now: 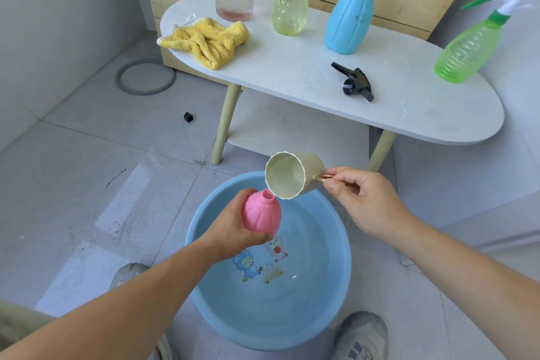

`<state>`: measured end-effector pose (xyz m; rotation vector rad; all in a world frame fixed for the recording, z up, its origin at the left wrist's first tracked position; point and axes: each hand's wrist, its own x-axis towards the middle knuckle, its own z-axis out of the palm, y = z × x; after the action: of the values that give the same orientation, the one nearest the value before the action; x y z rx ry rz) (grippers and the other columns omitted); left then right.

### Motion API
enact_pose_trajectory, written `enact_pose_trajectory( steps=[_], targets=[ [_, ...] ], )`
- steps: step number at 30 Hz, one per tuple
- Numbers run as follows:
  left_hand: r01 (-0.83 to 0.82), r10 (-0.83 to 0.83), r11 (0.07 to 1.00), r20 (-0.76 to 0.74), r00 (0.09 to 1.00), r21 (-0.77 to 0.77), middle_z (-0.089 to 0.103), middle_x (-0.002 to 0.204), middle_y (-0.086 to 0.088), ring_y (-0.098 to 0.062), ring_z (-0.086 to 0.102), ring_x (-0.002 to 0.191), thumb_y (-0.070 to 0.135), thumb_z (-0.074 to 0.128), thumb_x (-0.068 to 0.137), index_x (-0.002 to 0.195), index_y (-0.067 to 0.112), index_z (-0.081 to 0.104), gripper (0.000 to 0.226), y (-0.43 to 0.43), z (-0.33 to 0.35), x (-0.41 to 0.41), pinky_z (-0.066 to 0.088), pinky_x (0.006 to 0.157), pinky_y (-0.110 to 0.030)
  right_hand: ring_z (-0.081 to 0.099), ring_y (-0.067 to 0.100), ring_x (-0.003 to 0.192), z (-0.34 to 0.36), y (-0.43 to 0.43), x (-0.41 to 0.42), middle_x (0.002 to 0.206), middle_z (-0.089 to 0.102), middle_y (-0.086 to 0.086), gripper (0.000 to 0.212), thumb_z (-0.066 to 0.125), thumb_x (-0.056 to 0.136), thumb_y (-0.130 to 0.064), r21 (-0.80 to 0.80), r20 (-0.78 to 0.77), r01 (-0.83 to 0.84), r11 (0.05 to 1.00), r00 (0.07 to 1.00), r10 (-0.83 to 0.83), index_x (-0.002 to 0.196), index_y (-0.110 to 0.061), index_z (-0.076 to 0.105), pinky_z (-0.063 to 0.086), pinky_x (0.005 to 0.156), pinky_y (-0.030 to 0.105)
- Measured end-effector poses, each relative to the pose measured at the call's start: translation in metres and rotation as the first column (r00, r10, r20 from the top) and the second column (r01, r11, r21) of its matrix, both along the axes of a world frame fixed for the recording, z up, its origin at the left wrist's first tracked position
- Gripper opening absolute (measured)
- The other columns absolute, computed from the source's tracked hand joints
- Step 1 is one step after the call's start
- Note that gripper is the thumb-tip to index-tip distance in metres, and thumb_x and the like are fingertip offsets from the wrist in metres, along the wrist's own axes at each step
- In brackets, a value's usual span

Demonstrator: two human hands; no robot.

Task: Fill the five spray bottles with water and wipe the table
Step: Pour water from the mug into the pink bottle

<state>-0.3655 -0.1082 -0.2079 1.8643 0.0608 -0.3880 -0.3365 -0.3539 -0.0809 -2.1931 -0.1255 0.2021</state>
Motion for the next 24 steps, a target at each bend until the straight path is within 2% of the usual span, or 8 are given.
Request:
enact_pose_trajectory(
  steps=[2,4,8,10,19,24],
  targets=[
    [0.001,-0.001,1.000,0.001,1.000,-0.001,0.057,0.120,0.010,-0.014,0.062,0.104,0.019,0.093,0.065,0.131,0.039,0.044,0.084,-0.0002,-0.0005,0.0000,0.060,0.066,-0.024,0.063,0.024,0.089,-0.0005,0.0004,0.0004,0.112,0.067,-0.014,0.015,0.064,0.094,-0.023,-0.013,0.005,-0.004,1.000,1.000,0.004,0.092,-0.014,0.076,0.050,0.078,0.026],
    [-0.001,0.001,1.000,0.001,1.000,-0.002,0.057,0.120,0.010,-0.014,0.062,0.103,0.018,0.093,0.066,0.131,0.038,0.044,0.084,-0.0003,-0.0007,0.0003,0.059,0.066,-0.024,0.064,0.022,0.089,-0.0008,-0.0002,0.0008,0.115,0.066,-0.012,0.014,0.064,0.093,-0.024,-0.028,0.008,-0.005,1.000,1.000,0.005,0.091,-0.017,0.076,0.049,0.079,0.023],
    [-0.004,0.004,1.000,0.001,1.000,0.004,0.057,0.120,0.010,-0.014,0.063,0.103,0.020,0.093,0.065,0.132,0.039,0.043,0.085,-0.0002,-0.0013,0.0007,0.058,0.066,-0.023,0.064,0.001,0.090,-0.0003,-0.0008,0.0014,0.118,0.066,-0.010,0.012,0.064,0.093,-0.023,-0.032,0.019,-0.019,0.999,1.000,0.020,0.087,-0.024,0.075,0.046,0.079,0.008],
    [-0.004,0.004,1.000,0.004,1.000,0.010,0.056,0.120,0.011,-0.013,0.062,0.103,0.020,0.093,0.066,0.132,0.039,0.043,0.086,-0.0005,-0.0019,0.0010,0.059,0.068,-0.024,0.064,-0.004,0.092,-0.0002,-0.0008,0.0016,0.119,0.066,-0.008,0.012,0.065,0.092,-0.023,-0.029,0.023,-0.023,0.999,0.999,0.024,0.086,-0.023,0.075,0.045,0.081,0.007],
    [-0.005,0.005,1.000,0.005,1.000,0.006,0.056,0.121,0.010,-0.015,0.062,0.105,0.020,0.093,0.065,0.132,0.039,0.043,0.086,-0.0005,-0.0049,0.0015,0.061,0.070,-0.027,0.061,-0.009,0.093,0.0044,0.0004,0.0020,0.118,0.065,-0.009,0.012,0.065,0.092,-0.023,-0.038,0.066,-0.037,0.999,0.997,0.039,0.085,-0.026,0.074,0.041,0.079,0.003],
    [-0.007,0.007,1.000,0.005,1.000,0.010,0.057,0.120,0.010,-0.013,0.062,0.104,0.020,0.093,0.065,0.132,0.040,0.043,0.086,-0.0010,-0.0055,0.0018,0.060,0.070,-0.025,0.060,-0.009,0.097,0.0046,-0.0009,0.0019,0.118,0.065,-0.008,0.010,0.066,0.091,-0.021,-0.063,0.112,-0.041,0.997,0.993,0.048,0.088,-0.021,0.076,0.041,0.081,0.003]
  ],
)
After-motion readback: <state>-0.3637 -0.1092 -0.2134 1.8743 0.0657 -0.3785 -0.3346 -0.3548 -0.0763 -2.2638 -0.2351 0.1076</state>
